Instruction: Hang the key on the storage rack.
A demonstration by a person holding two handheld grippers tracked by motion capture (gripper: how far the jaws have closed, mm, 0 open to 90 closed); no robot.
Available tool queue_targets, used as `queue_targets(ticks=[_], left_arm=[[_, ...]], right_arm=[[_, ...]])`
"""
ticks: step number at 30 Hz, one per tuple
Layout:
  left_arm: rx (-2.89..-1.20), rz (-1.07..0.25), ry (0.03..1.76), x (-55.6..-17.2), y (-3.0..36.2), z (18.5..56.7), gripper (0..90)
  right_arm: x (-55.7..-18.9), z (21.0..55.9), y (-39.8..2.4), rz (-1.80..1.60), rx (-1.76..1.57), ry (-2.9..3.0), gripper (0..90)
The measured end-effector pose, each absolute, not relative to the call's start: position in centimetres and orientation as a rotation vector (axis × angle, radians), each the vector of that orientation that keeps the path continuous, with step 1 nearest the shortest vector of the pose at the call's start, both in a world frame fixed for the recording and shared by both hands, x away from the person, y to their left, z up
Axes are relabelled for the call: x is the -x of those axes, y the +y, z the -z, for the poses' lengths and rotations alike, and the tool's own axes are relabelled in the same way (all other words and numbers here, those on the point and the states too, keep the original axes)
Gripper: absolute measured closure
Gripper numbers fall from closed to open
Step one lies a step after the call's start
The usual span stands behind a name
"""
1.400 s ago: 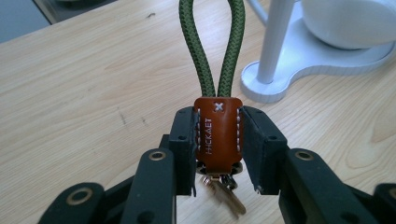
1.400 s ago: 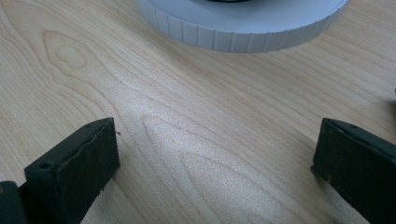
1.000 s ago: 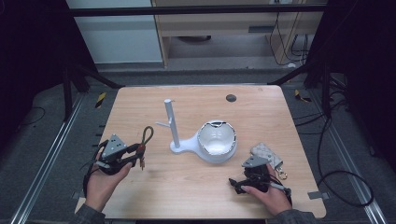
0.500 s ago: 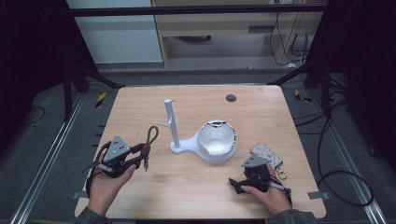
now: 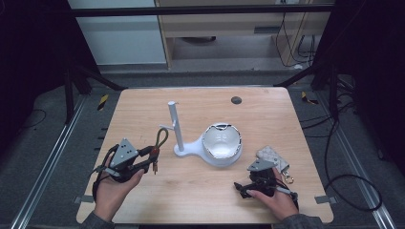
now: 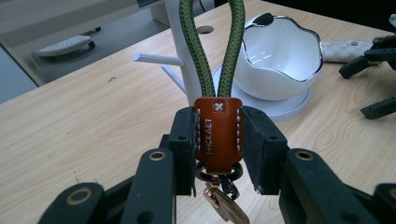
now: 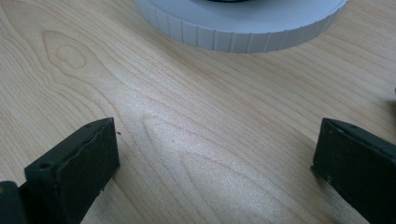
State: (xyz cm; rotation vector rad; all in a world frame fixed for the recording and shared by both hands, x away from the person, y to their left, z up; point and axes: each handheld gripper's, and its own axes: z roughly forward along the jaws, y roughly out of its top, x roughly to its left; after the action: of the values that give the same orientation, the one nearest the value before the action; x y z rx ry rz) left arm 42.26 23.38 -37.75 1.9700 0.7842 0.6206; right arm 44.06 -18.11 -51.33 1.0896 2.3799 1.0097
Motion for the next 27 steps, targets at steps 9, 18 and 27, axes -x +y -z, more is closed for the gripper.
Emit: queue_targets(ticks=[9, 18, 27], left_arm=[[-1.956, -0.619, 0.776, -42.3, 22.8, 37.3, 65.7], [-1.961, -0.624, 0.75, -42.9, 21.5, 36.5, 65.6], [-1.971, -0.619, 0.769, -44.2, 20.3, 36.9, 65.6]], right_arm=[[-44.0, 51.3, -18.1, -1.01, -1.091, 2.38, 0.3], [-44.1, 51.3, -18.1, -1.01, -1.09, 2.38, 0.3], [-44.0, 51.3, -18.1, -1.01, -1.091, 2.38, 0.3]])
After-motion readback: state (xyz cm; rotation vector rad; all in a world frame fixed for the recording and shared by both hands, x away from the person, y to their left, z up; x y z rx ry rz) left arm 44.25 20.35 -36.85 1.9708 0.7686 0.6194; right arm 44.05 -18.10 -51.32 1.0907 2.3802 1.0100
